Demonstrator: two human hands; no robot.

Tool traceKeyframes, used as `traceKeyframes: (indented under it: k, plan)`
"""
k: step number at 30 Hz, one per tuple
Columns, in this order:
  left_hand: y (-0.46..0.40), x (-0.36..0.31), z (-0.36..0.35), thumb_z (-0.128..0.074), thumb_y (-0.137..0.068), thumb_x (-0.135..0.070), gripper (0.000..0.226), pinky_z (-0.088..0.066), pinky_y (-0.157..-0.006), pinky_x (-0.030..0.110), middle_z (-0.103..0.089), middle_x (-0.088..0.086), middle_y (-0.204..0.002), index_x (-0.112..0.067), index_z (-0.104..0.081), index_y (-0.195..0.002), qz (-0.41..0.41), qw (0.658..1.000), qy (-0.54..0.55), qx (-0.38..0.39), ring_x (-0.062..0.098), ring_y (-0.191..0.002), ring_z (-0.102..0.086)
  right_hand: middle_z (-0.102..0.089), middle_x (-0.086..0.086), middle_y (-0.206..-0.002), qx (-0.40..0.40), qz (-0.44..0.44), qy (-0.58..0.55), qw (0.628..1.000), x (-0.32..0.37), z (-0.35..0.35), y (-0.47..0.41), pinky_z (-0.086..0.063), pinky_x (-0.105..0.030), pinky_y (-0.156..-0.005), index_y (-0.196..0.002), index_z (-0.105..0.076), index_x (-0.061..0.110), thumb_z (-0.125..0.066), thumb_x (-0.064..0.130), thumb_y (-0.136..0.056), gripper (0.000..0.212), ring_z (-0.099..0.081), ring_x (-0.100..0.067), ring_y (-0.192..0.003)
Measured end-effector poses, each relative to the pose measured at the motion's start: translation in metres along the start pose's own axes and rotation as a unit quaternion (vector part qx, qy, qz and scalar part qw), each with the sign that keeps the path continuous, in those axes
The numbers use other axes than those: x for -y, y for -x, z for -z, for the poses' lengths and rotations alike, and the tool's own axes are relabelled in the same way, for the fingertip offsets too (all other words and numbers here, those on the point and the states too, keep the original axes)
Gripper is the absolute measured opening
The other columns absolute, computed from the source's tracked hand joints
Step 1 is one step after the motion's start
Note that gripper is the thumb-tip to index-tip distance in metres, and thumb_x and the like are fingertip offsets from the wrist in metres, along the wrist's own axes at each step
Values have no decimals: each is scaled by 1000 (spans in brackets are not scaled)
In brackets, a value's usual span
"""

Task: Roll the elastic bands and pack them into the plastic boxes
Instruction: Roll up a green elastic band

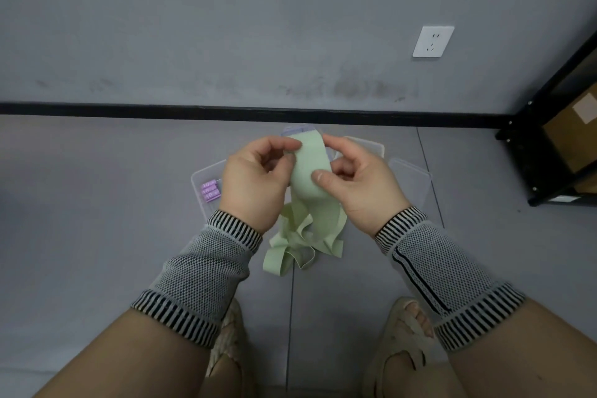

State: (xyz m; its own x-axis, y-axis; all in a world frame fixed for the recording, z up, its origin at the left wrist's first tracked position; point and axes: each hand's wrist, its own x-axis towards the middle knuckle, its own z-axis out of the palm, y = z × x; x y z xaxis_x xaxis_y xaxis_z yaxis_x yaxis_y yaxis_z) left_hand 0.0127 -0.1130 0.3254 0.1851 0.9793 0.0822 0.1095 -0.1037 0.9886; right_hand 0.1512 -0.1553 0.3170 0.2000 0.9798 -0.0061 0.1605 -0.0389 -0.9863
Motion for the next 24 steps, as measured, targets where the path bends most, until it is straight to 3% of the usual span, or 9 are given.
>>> traceKeyframes:
  k: [4, 8, 11, 16, 21, 24]
  plan:
    - [0, -1, 0, -52, -89, 6, 28, -56, -67, 24, -64, -1, -88, -19, -63, -93, 27, 998, 40, 26, 3, -70, -64, -65, 8, -66, -29, 0, -18, 999, 0, 1, -2, -51, -24, -68, -117, -60, 25, -66, 4, -84, 39, -61, -10, -67]
    - [4, 2, -4, -51, -90, 4, 34, -58, -69, 28, -65, 7, -83, -26, -64, -97, 38, 995, 13, 86, 12, -73, -64, -67, 9, -67, -57, 1, -32, 998, 0, 3, -3, -54, -26, -71, -111, -60, 26, -66, 5, -84, 35, -63, -9, -68]
    - [1, 4, -2, -52, -90, 3, 35, -58, -76, 40, -65, 6, -79, -29, -65, -94, 23, 998, -8, 66, 20, -76, -63, -66, 12, -64, -61, 3, -35, 998, -1, 3, -4, -52, -20, -70, -111, -61, 24, -66, 8, -85, 31, -61, -4, -66]
    - [-1, 1, 2, -50, -92, 2, 30, -55, -64, 22, -63, -1, -77, -23, -65, -96, 29, 998, 29, 36, 3, -69, -63, -66, 8, -69, -50, -3, -15, 999, -2, 1, -2, -53, -23, -78, -115, -62, 21, -66, 12, -86, 30, -62, -7, -71]
    - [5, 4, -3, -54, -91, -3, 31, -57, -66, 24, -67, 11, -85, -32, -65, -93, 13, 995, -38, 93, 13, -75, -63, -62, 10, -62, -91, 16, -31, 995, 0, 2, -5, -50, -20, -67, -90, -60, 27, -66, 7, -86, 22, -58, -6, -63]
    - [3, 2, -3, -52, -92, -2, 30, -55, -63, 21, -68, -3, -80, -28, -67, -90, 21, 998, -14, 63, 8, -70, -64, -63, 10, -60, -81, 1, -27, 996, -2, 5, -4, -51, -18, -68, -90, -59, 26, -68, 13, -85, 17, -59, -5, -63]
